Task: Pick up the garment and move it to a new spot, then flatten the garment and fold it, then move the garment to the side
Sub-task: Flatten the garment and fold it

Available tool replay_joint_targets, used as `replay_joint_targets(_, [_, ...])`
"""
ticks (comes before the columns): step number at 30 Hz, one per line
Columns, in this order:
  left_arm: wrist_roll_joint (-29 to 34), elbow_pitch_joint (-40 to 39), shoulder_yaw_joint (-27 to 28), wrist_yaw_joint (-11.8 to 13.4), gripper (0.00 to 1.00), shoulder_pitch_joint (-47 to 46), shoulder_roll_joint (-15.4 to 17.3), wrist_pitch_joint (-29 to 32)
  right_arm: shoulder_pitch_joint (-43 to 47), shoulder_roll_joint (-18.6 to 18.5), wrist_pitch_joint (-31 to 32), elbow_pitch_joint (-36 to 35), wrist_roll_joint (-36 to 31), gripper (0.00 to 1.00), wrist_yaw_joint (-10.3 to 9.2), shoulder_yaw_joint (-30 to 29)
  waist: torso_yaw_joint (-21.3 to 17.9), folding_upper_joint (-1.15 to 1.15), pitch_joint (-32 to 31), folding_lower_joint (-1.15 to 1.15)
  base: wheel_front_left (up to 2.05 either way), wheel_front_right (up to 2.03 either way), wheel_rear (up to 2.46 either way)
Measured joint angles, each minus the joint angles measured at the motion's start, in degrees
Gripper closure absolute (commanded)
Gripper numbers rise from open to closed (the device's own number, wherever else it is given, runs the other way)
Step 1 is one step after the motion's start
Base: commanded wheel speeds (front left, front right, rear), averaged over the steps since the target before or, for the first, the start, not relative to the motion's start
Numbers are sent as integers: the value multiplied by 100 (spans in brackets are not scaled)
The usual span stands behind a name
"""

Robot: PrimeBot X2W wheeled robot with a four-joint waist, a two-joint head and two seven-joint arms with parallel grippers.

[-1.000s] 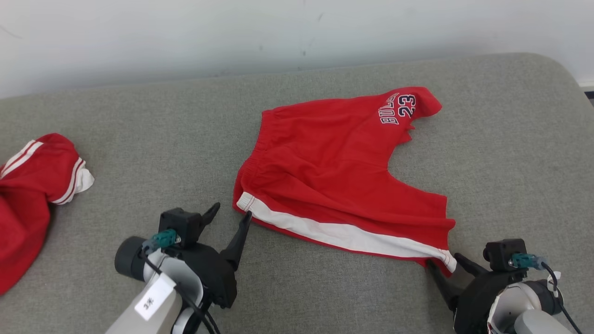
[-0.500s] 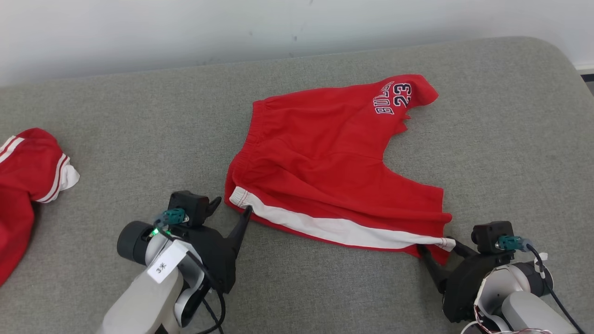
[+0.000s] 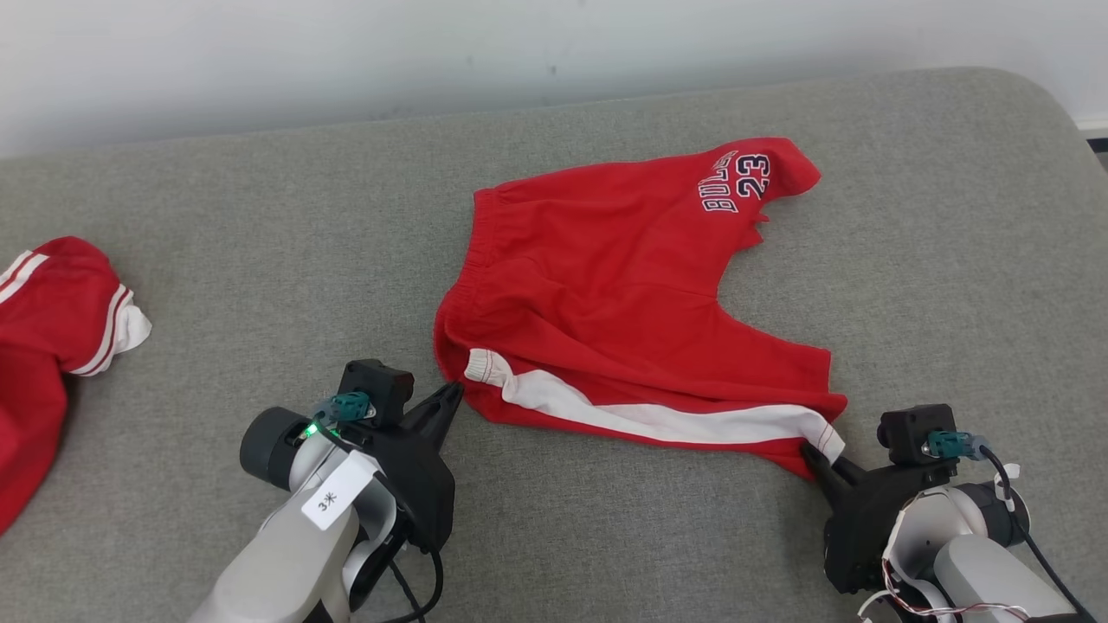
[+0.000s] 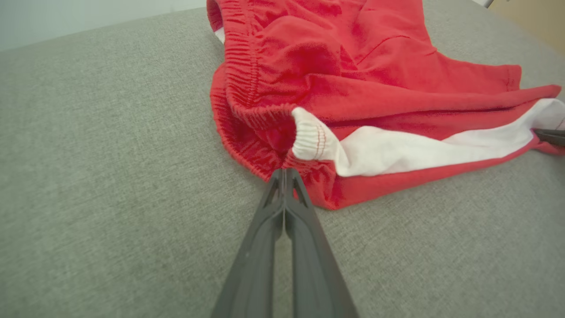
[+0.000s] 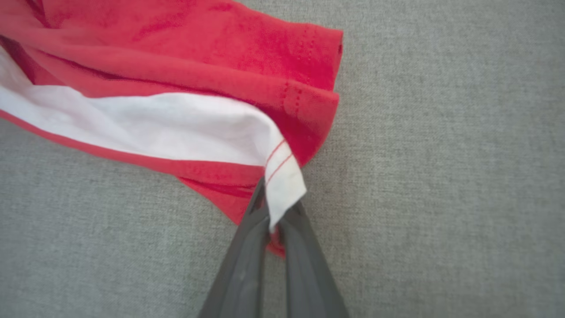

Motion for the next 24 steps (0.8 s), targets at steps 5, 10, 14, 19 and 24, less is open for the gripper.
replay_joint_targets(5, [10,115,-25,-4,100,-19,-16,-130,2,-21,-93,109,0,100,8,-30,81,0,-40,0,0,0,0])
replay_joint_targets(10, [51,244,-88,-8,100,-27,-68,-266,2,-23,-158,177,-1,100,13,-27,174,0,-122,0,0,0,0])
replay_joint_targets(14, [54,277,-93,-49,100,-27,-99,-408,2,-22,-233,277,-29,100,53,-22,236,0,-214,0,0,0,0])
replay_joint_targets(19, [54,392,-63,-49,100,-26,-65,-534,2,-13,-308,326,-63,100,67,-1,296,0,-349,0,0,0,0])
replay_joint_targets(24, [53,441,-12,-8,100,-8,-59,-671,5,-21,-460,344,-99,100,124,8,372,0,-474,0,0,0,0])
